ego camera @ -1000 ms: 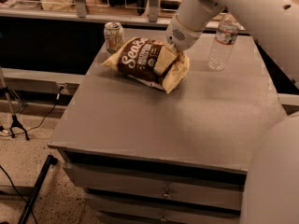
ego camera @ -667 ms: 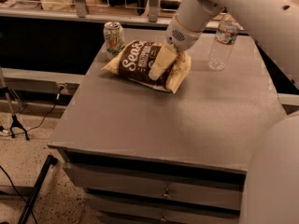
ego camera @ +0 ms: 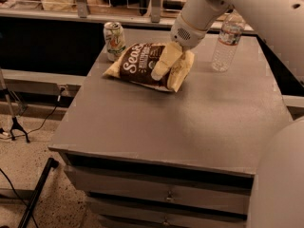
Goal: Move brown chip bag near 7up can
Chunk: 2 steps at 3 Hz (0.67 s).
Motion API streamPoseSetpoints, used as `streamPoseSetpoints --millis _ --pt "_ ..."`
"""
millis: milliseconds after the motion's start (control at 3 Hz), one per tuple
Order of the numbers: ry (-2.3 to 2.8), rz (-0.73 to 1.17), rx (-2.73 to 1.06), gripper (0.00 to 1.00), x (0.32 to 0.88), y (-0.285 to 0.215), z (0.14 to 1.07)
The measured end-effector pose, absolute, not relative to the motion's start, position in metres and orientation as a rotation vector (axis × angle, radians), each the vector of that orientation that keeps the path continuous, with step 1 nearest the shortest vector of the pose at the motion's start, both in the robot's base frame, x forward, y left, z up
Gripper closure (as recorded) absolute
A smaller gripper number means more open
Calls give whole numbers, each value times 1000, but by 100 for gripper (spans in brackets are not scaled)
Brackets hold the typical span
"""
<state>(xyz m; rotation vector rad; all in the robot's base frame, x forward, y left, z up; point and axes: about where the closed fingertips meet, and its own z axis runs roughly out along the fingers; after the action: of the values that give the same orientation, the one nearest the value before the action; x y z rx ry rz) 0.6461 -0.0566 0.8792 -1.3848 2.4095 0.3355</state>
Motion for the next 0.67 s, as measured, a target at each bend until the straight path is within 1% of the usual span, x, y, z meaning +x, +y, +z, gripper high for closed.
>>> streamPoseSetpoints --millis 333,667 --pt "2359 308 -1383 0 644 -64 898" --pt "2286 319 -1353 0 638 -77 917"
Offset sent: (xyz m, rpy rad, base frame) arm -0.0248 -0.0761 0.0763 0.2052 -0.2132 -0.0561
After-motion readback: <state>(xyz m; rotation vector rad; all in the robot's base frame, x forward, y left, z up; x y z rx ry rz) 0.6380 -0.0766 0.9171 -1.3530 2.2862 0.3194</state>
